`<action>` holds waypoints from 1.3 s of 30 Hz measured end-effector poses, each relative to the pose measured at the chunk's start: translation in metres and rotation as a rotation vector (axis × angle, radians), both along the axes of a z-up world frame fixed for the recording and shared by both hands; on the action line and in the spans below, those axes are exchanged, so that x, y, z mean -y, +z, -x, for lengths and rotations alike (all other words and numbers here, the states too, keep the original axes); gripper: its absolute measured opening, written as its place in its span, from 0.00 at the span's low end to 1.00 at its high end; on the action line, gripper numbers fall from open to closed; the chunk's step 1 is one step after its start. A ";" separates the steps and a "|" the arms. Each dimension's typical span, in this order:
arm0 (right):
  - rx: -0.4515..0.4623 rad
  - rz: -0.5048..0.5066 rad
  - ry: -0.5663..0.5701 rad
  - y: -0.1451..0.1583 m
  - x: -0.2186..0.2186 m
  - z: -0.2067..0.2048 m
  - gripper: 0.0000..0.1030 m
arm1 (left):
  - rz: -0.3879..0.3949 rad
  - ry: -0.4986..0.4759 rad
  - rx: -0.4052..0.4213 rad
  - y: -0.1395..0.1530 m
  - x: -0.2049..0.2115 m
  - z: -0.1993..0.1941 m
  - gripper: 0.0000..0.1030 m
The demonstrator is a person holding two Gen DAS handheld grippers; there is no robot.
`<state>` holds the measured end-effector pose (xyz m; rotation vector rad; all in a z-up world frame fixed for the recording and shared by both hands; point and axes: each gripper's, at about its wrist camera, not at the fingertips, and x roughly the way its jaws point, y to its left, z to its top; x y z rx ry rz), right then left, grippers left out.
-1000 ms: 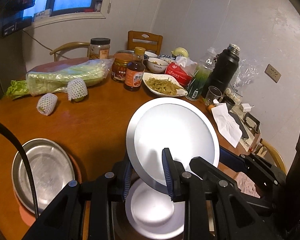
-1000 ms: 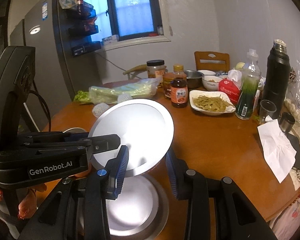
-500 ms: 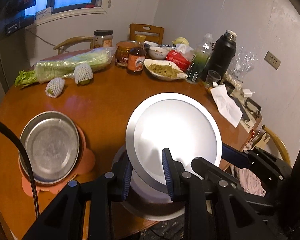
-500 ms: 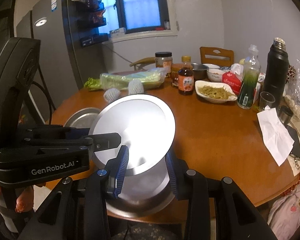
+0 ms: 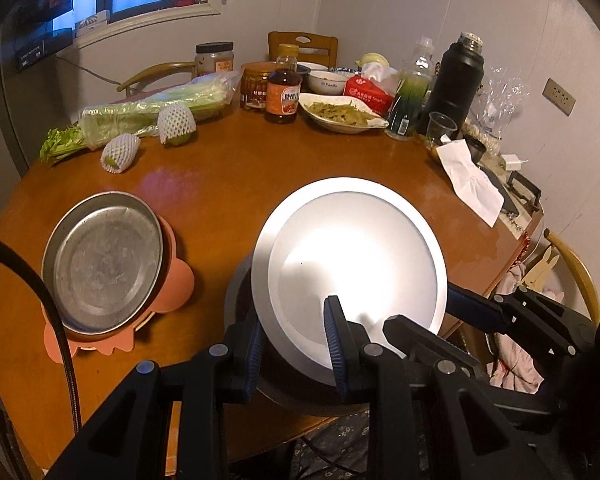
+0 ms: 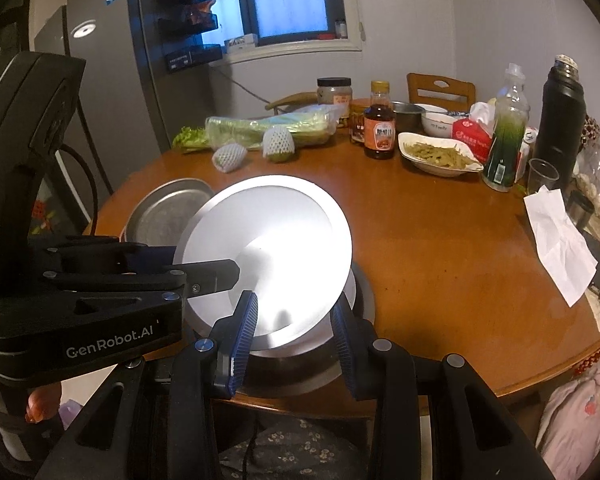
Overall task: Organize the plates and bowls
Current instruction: 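Lower the second white plate into the steel bowl and release it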
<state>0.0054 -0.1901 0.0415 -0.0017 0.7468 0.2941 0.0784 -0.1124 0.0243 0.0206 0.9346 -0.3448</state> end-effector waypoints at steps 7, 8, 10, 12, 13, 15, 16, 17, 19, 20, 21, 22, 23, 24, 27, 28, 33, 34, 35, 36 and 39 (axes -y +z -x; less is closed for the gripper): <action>-0.023 0.001 -0.004 -0.007 0.001 -0.003 0.38 | -0.014 0.003 -0.014 -0.007 0.003 -0.002 0.28; -0.023 0.005 -0.004 -0.008 0.001 -0.003 0.38 | -0.018 0.003 -0.014 -0.007 0.004 -0.002 0.28; -0.030 0.011 -0.006 -0.011 0.001 -0.005 0.38 | -0.021 0.003 -0.018 -0.009 0.005 -0.003 0.28; -0.032 0.016 -0.011 -0.013 0.001 -0.005 0.38 | -0.024 0.006 -0.021 -0.011 0.006 -0.004 0.28; -0.029 0.022 -0.012 -0.014 0.000 -0.005 0.38 | -0.026 0.007 -0.019 -0.011 0.006 -0.004 0.28; -0.025 0.023 -0.010 -0.014 0.000 -0.005 0.38 | -0.031 0.008 -0.017 -0.011 0.007 -0.004 0.28; -0.025 0.022 -0.009 -0.014 0.000 -0.005 0.39 | -0.032 0.008 -0.015 -0.011 0.007 -0.004 0.28; -0.028 0.017 -0.008 -0.015 0.001 -0.005 0.39 | -0.031 0.009 -0.014 -0.011 0.007 -0.003 0.28; -0.029 0.012 -0.008 -0.015 0.003 -0.006 0.39 | -0.033 0.010 -0.013 -0.012 0.007 -0.003 0.28; -0.027 0.013 -0.007 -0.015 0.003 -0.006 0.39 | -0.033 0.010 -0.014 -0.011 0.007 -0.003 0.28; -0.026 0.014 -0.007 -0.016 0.002 -0.006 0.39 | -0.032 0.011 -0.013 -0.011 0.006 -0.003 0.28; -0.027 0.013 -0.007 -0.016 0.002 -0.006 0.39 | -0.033 0.011 -0.013 -0.011 0.006 -0.003 0.28; -0.028 0.013 -0.007 -0.016 0.002 -0.006 0.39 | -0.033 0.011 -0.013 -0.011 0.007 -0.003 0.28; -0.026 0.015 -0.007 -0.016 0.002 -0.006 0.39 | -0.034 0.011 -0.011 -0.011 0.007 -0.003 0.28; -0.023 0.020 -0.008 -0.017 0.001 -0.006 0.39 | -0.035 0.009 -0.008 -0.011 0.006 -0.003 0.28; -0.022 0.022 -0.007 -0.017 0.001 -0.006 0.40 | -0.036 0.010 -0.006 -0.011 0.006 -0.003 0.28; -0.017 0.018 -0.017 -0.017 0.004 -0.006 0.45 | -0.031 0.015 -0.001 -0.010 0.004 -0.004 0.28; -0.016 0.017 -0.017 -0.016 0.004 -0.006 0.46 | -0.030 0.017 0.003 -0.009 0.003 -0.004 0.28; -0.014 0.017 -0.019 -0.016 0.005 -0.006 0.46 | -0.030 0.018 0.005 -0.008 0.003 -0.004 0.28; -0.013 0.017 -0.022 -0.016 0.006 -0.006 0.46 | -0.028 0.019 0.005 -0.008 0.002 -0.004 0.29; -0.010 0.015 -0.029 -0.015 0.008 -0.007 0.47 | -0.022 0.025 0.008 -0.006 0.000 -0.004 0.29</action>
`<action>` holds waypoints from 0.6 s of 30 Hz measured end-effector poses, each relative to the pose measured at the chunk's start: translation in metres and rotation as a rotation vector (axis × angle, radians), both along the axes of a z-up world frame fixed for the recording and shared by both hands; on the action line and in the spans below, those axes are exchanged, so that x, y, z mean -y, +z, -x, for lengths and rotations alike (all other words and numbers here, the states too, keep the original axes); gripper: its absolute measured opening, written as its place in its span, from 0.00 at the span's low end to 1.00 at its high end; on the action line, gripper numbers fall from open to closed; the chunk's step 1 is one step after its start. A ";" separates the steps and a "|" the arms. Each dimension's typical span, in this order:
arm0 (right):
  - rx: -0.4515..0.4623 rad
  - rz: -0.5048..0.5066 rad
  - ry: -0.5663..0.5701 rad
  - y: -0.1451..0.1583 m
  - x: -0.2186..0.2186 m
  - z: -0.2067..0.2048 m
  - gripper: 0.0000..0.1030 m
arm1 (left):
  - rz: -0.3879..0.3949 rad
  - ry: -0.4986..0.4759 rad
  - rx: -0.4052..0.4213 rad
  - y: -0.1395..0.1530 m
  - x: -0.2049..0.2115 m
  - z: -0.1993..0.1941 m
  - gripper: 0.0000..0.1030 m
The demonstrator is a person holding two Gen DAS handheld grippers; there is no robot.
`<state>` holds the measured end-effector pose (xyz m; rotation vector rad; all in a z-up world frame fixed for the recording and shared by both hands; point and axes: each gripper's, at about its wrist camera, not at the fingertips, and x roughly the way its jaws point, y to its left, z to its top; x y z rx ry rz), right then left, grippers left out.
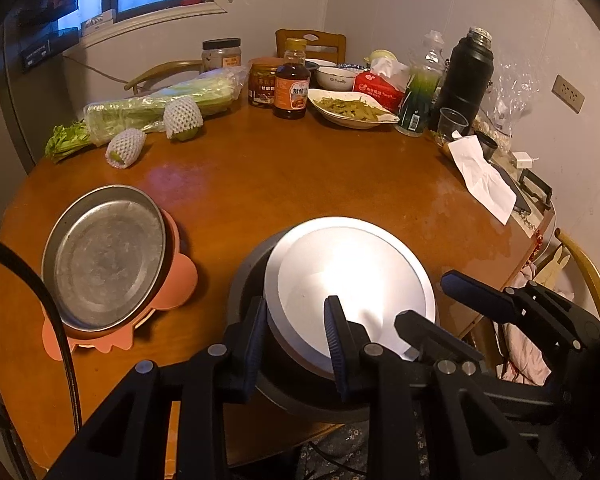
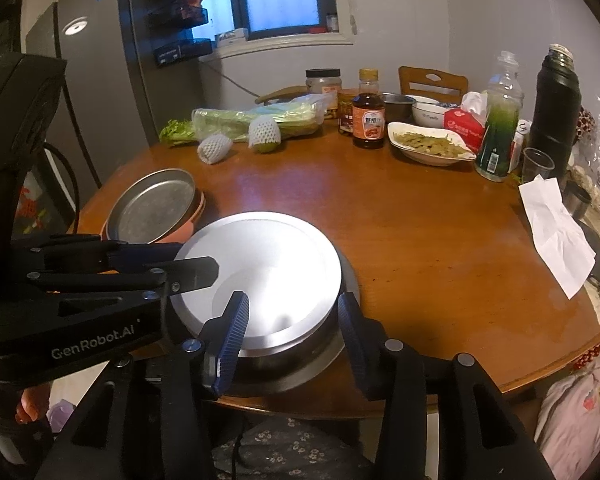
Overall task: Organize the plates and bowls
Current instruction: 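Lower the second white plate into the steel bowl and release it, then grasp the steel bowl rim with the right tool and lift it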
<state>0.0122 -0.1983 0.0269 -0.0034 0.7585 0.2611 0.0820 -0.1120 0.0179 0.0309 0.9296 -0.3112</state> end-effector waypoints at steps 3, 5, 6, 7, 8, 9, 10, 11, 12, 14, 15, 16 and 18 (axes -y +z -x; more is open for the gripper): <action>0.009 -0.001 -0.005 0.003 0.002 0.000 0.47 | 0.009 0.007 0.011 0.003 -0.003 0.002 0.29; 0.018 -0.004 -0.012 0.005 0.005 0.000 0.48 | 0.011 0.016 0.023 0.006 -0.006 0.003 0.29; 0.021 -0.006 -0.016 0.007 0.007 0.000 0.49 | 0.011 0.020 0.027 0.007 -0.007 0.003 0.29; 0.024 -0.008 -0.021 0.008 0.008 0.000 0.49 | 0.016 0.025 0.031 0.009 -0.009 0.004 0.30; 0.027 -0.010 -0.026 0.009 0.010 0.000 0.50 | 0.023 0.032 0.035 0.010 -0.012 0.004 0.30; 0.030 -0.012 -0.032 0.010 0.012 0.000 0.50 | 0.027 0.041 0.039 0.011 -0.015 0.004 0.31; 0.033 -0.015 -0.038 0.012 0.014 0.000 0.51 | 0.031 0.047 0.042 0.013 -0.018 0.004 0.32; 0.037 -0.019 -0.047 0.013 0.017 0.000 0.51 | 0.035 0.054 0.045 0.013 -0.020 0.004 0.33; 0.040 -0.021 -0.052 0.014 0.018 0.000 0.51 | 0.038 0.060 0.047 0.014 -0.023 0.004 0.33; 0.046 -0.028 -0.064 0.017 0.021 0.001 0.52 | 0.052 0.085 0.053 0.015 -0.030 0.005 0.34; 0.048 -0.029 -0.069 0.017 0.023 0.000 0.52 | 0.063 0.094 0.058 0.015 -0.034 0.005 0.35; 0.049 -0.030 -0.074 0.018 0.025 0.000 0.52 | 0.072 0.095 0.059 0.016 -0.036 0.006 0.36; 0.046 -0.032 -0.083 0.017 0.027 -0.001 0.52 | 0.093 0.102 0.057 0.016 -0.041 0.006 0.38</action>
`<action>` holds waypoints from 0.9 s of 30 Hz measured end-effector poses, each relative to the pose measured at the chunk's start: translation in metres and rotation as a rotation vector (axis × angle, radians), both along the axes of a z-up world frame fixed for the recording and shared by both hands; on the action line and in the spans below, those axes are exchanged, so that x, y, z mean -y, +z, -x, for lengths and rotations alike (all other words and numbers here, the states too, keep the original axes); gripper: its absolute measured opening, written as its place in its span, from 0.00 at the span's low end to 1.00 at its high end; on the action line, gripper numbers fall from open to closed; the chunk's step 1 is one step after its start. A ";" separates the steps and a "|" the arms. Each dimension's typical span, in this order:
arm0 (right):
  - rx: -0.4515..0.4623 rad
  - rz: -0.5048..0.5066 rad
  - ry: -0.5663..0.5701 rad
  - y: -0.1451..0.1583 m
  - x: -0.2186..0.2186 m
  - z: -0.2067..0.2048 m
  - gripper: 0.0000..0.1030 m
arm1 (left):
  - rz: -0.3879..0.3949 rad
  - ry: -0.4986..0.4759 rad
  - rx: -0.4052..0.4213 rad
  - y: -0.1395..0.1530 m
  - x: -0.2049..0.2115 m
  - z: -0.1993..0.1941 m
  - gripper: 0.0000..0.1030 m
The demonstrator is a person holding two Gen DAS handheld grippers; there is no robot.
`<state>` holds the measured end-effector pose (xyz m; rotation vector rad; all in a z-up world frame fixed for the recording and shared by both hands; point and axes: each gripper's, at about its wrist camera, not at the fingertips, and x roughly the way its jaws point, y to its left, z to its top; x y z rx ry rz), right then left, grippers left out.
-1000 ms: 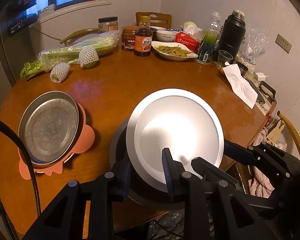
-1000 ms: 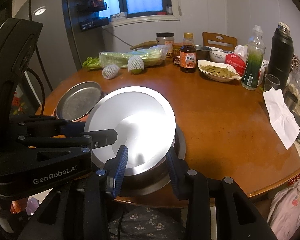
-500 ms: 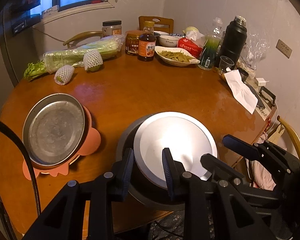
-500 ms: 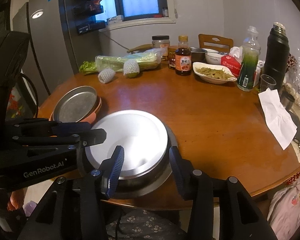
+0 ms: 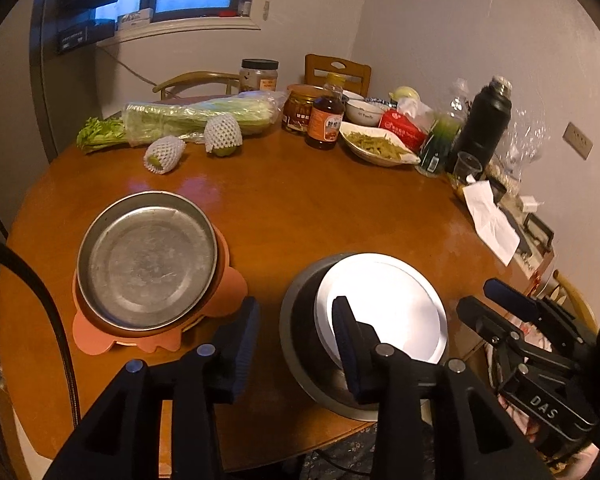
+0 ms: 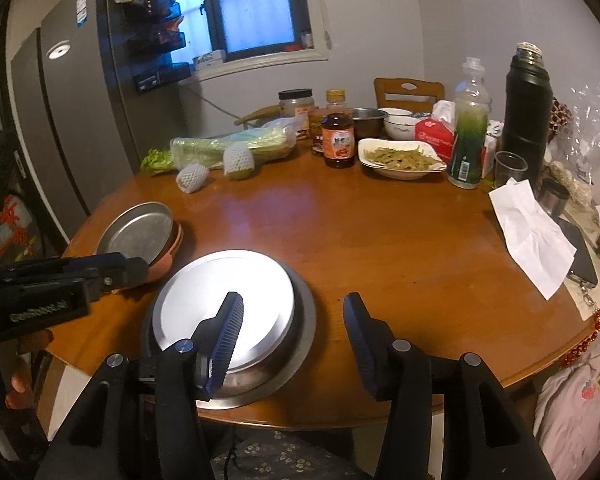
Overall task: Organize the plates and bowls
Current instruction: 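Grasp the steel bowl rim with the right tool and lift it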
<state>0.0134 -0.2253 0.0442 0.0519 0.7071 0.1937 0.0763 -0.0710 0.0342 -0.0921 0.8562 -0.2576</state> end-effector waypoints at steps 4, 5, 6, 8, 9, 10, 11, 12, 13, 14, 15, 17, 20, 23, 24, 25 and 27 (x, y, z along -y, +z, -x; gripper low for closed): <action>-0.013 -0.016 -0.007 -0.002 0.001 -0.003 0.52 | 0.043 -0.005 -0.029 -0.005 -0.005 -0.002 0.44; -0.016 -0.023 -0.005 -0.003 0.001 -0.003 0.52 | 0.052 -0.005 -0.040 -0.008 -0.005 -0.002 0.44; -0.020 -0.028 -0.002 -0.004 0.001 -0.003 0.53 | 0.061 -0.004 -0.053 -0.011 -0.006 -0.004 0.44; -0.034 -0.038 0.001 -0.006 -0.001 -0.006 0.53 | 0.069 -0.002 -0.069 -0.016 -0.005 -0.006 0.45; -0.038 -0.043 0.002 -0.008 -0.001 -0.007 0.54 | 0.078 0.003 -0.082 -0.018 -0.005 -0.008 0.46; -0.046 -0.049 0.003 -0.009 -0.001 -0.008 0.55 | 0.085 0.007 -0.089 -0.020 -0.005 -0.010 0.48; -0.054 -0.052 0.003 -0.011 -0.002 -0.010 0.56 | 0.090 0.012 -0.095 -0.022 -0.005 -0.011 0.49; -0.059 -0.055 0.004 -0.013 -0.002 -0.011 0.57 | 0.091 0.014 -0.099 -0.023 -0.005 -0.012 0.49; -0.066 -0.060 0.006 -0.015 -0.002 -0.012 0.57 | 0.089 0.013 -0.101 -0.025 -0.004 -0.013 0.50; -0.072 -0.063 0.006 -0.017 -0.003 -0.014 0.57 | 0.089 0.013 -0.106 -0.027 -0.003 -0.014 0.50; -0.079 -0.066 0.008 -0.018 -0.004 -0.015 0.57 | 0.090 0.011 -0.112 -0.028 -0.003 -0.015 0.50; -0.090 -0.070 0.008 -0.021 -0.004 -0.018 0.57 | 0.091 0.005 -0.124 -0.032 -0.001 -0.017 0.50; -0.104 -0.075 0.004 -0.026 -0.004 -0.021 0.58 | 0.094 0.001 -0.137 -0.036 0.002 -0.020 0.50; -0.117 -0.086 -0.006 -0.031 -0.002 -0.025 0.58 | 0.114 -0.004 -0.152 -0.040 0.002 -0.023 0.50; -0.123 -0.089 -0.008 -0.033 -0.002 -0.027 0.58 | 0.115 -0.002 -0.153 -0.041 0.003 -0.024 0.50; -0.129 -0.092 -0.008 -0.034 -0.002 -0.029 0.58 | 0.115 -0.003 -0.156 -0.043 0.004 -0.025 0.51; -0.139 -0.096 -0.005 -0.037 -0.002 -0.030 0.58 | 0.113 -0.008 -0.165 -0.046 0.006 -0.027 0.52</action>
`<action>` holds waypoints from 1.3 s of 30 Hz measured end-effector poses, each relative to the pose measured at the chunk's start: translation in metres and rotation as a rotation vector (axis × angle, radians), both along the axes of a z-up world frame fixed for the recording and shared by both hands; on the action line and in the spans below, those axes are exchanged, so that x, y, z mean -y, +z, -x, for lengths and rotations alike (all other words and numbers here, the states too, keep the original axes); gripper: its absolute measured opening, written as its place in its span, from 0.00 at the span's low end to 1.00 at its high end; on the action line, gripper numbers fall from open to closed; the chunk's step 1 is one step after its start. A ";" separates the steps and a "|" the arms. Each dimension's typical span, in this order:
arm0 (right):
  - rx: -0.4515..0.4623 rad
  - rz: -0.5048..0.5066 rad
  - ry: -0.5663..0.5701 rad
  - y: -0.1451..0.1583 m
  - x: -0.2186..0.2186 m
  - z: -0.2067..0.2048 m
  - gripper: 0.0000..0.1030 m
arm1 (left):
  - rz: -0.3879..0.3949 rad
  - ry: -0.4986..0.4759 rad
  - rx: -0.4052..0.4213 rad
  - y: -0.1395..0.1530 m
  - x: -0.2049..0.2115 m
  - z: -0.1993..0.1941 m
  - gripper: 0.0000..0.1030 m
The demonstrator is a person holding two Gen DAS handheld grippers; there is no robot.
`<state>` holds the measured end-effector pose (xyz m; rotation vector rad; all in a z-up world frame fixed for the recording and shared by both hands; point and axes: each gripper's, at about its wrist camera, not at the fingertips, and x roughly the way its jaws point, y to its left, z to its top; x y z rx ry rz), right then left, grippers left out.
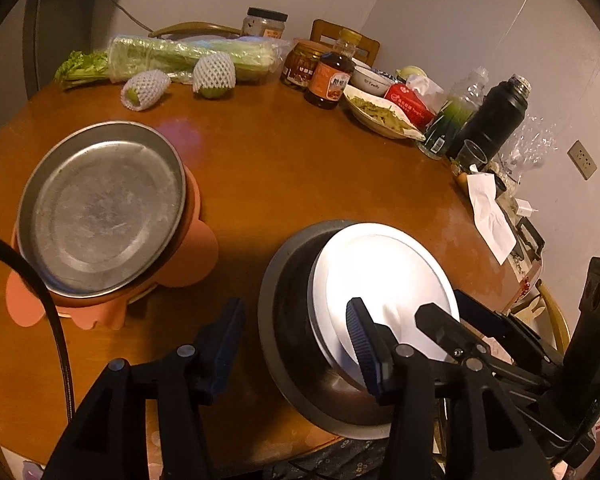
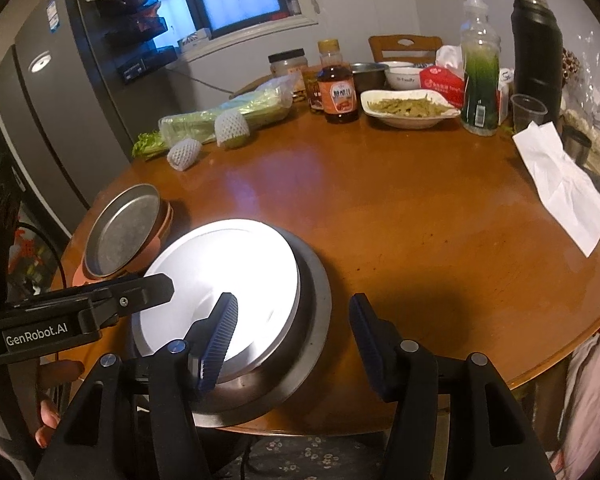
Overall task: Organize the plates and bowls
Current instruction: 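Grasp the steel bowl rim with the right tool and lift it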
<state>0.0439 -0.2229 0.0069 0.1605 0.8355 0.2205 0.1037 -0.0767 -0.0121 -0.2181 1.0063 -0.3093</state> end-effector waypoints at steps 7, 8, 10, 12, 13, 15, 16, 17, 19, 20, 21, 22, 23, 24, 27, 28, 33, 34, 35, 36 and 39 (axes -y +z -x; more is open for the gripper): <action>-0.021 -0.020 0.011 -0.008 -0.003 -0.005 0.58 | -0.002 -0.006 -0.011 -0.008 0.003 -0.006 0.59; -0.025 -0.028 0.010 -0.009 -0.003 -0.006 0.58 | 0.003 -0.007 -0.013 -0.010 0.004 -0.006 0.59; -0.034 -0.041 0.013 -0.011 -0.004 -0.008 0.58 | 0.014 -0.015 -0.017 -0.012 0.004 -0.007 0.59; -0.043 -0.056 0.015 -0.014 -0.004 -0.009 0.58 | 0.020 -0.016 -0.015 -0.013 0.004 -0.009 0.59; -0.047 -0.065 0.017 -0.015 -0.004 -0.009 0.58 | 0.030 -0.016 -0.019 -0.014 0.003 -0.009 0.59; -0.052 -0.077 0.020 -0.016 -0.003 -0.010 0.58 | 0.032 -0.017 -0.017 -0.014 0.005 -0.010 0.58; -0.051 -0.080 0.024 -0.015 -0.004 -0.010 0.57 | 0.036 -0.017 -0.019 -0.015 0.005 -0.010 0.56; -0.047 -0.079 0.027 -0.015 -0.004 -0.010 0.57 | 0.043 -0.018 -0.020 -0.015 0.005 -0.010 0.55; -0.039 -0.074 0.030 -0.014 -0.005 -0.009 0.56 | 0.062 -0.027 -0.023 -0.015 0.006 -0.010 0.48; -0.037 -0.074 0.029 -0.014 -0.006 -0.009 0.56 | 0.064 -0.028 -0.024 -0.015 0.006 -0.010 0.48; -0.034 -0.072 0.027 -0.014 -0.006 -0.009 0.54 | 0.054 -0.023 -0.018 -0.014 0.008 -0.010 0.48; -0.033 -0.071 0.024 -0.014 -0.005 -0.009 0.54 | 0.050 -0.022 -0.016 -0.014 0.008 -0.010 0.48; -0.032 -0.073 0.020 -0.014 -0.005 -0.009 0.53 | 0.046 -0.023 -0.014 -0.013 0.009 -0.010 0.48; -0.030 -0.075 0.017 -0.015 -0.004 -0.009 0.53 | 0.041 -0.022 -0.011 -0.012 0.010 -0.010 0.48; -0.027 -0.062 0.015 -0.013 -0.006 -0.010 0.50 | 0.025 -0.016 0.003 -0.009 0.010 -0.007 0.48; -0.022 -0.059 0.017 -0.012 -0.007 -0.009 0.50 | 0.022 -0.015 0.008 -0.008 0.009 -0.007 0.48; -0.010 -0.055 0.025 -0.004 -0.013 -0.007 0.50 | 0.022 -0.006 0.021 0.000 0.002 -0.002 0.48; -0.004 -0.057 0.027 -0.001 -0.015 -0.007 0.50 | 0.020 -0.001 0.022 0.001 0.000 -0.001 0.48; 0.002 -0.058 0.030 0.001 -0.017 -0.007 0.50 | 0.021 0.005 0.028 0.003 -0.003 0.000 0.48; 0.006 -0.055 0.034 0.003 -0.019 -0.007 0.50 | 0.020 0.009 0.032 0.004 -0.005 0.002 0.48; 0.021 -0.045 0.050 0.009 -0.028 -0.007 0.50 | 0.024 0.028 0.042 0.009 -0.015 0.005 0.48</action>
